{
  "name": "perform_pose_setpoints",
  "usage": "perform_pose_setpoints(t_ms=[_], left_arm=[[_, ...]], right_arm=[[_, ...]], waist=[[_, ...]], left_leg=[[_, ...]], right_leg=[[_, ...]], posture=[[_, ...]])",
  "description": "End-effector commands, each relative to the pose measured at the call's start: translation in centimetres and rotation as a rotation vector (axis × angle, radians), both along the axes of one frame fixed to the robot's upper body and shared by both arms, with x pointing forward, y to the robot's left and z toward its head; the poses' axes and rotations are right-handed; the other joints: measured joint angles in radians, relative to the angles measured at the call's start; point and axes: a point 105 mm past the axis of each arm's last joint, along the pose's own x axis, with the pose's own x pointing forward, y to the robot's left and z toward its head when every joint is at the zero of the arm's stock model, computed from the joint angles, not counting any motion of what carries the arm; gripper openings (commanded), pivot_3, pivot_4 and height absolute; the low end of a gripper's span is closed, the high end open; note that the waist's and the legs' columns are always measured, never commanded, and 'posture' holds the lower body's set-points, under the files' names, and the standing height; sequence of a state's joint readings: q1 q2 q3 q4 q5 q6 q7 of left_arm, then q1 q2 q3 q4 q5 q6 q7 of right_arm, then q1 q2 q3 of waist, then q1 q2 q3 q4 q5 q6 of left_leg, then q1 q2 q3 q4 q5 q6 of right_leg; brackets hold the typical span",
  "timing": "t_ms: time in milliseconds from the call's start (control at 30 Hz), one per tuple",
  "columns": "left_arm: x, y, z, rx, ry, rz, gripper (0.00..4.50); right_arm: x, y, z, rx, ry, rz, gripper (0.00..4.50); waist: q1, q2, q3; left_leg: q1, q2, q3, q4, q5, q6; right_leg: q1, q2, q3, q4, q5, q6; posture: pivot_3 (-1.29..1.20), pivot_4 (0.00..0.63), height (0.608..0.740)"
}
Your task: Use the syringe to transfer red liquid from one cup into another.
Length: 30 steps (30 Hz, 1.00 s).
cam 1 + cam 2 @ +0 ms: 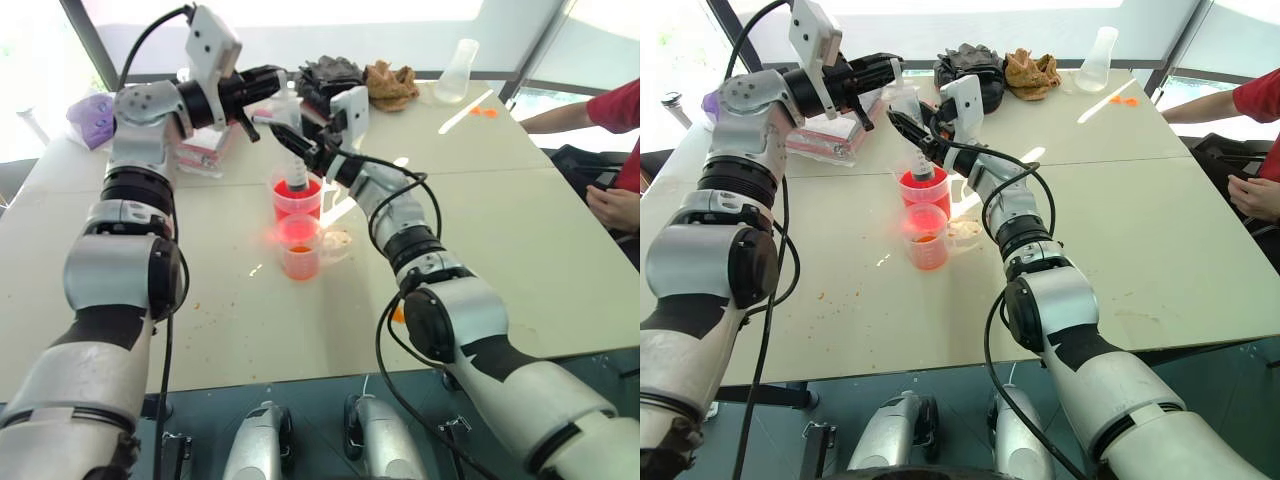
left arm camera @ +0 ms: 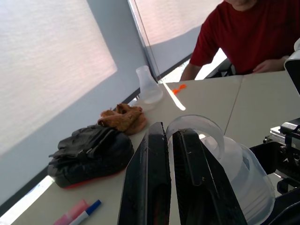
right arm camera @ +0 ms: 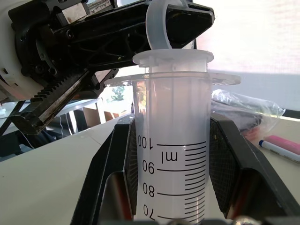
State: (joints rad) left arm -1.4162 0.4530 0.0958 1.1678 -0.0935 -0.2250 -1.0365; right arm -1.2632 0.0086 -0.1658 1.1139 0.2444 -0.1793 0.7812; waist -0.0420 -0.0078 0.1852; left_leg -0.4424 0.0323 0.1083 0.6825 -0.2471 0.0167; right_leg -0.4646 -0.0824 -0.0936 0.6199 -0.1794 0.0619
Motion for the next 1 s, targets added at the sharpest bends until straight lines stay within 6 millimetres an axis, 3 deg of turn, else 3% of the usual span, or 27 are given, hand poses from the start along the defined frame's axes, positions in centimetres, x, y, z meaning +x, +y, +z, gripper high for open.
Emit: perform_pose_setpoints(t_ms=[33, 567, 867, 1000], left_arm=[[-0.7, 0.8, 4.8, -0.087, -0.139, 0.044, 0.01], [-0.5, 2.2, 6.5, -0.145, -0.193, 0.139, 0.01], [-0.5, 2.1, 6.3, -0.146, -0.184, 0.133, 0.01], [-0.7, 1.7, 5.6, -0.115, -0.162, 0.081, 1.22]], right_arm=[[-0.9, 1.4, 0.8, -0.012, -0.046, 0.051, 1.44], [-1.2, 2.1, -1.4, -0.024, -0.001, 0.064, 1.44], [-1.1, 2.0, -1.4, -0.020, 0.002, 0.056, 1.44], [-0.9, 1.6, -0.7, -0.008, -0.012, 0.039, 1.44]], waist=[[-0.001, 0.000, 0.000], [0.000, 0.000, 0.000], [0.000, 0.000, 0.000], [-0.001, 0.000, 0.000]], left_leg=[[0.000, 0.000, 0.000, 0.000, 0.000, 0.000], [0.000, 0.000, 0.000, 0.000, 0.000, 0.000], [0.000, 0.000, 0.000, 0.000, 0.000, 0.000], [0.000, 0.000, 0.000, 0.000, 0.000, 0.000]], right_leg=[[0.000, 0.000, 0.000, 0.000, 0.000, 0.000], [0.000, 0.000, 0.000, 0.000, 0.000, 0.000], [0.000, 0.000, 0.000, 0.000, 0.000, 0.000], [0.000, 0.000, 0.000, 0.000, 0.000, 0.000]], posture=[[0.00, 0.150, 0.740], [0.00, 0.150, 0.740], [0.00, 0.150, 0.740], [0.00, 0.150, 0.740]])
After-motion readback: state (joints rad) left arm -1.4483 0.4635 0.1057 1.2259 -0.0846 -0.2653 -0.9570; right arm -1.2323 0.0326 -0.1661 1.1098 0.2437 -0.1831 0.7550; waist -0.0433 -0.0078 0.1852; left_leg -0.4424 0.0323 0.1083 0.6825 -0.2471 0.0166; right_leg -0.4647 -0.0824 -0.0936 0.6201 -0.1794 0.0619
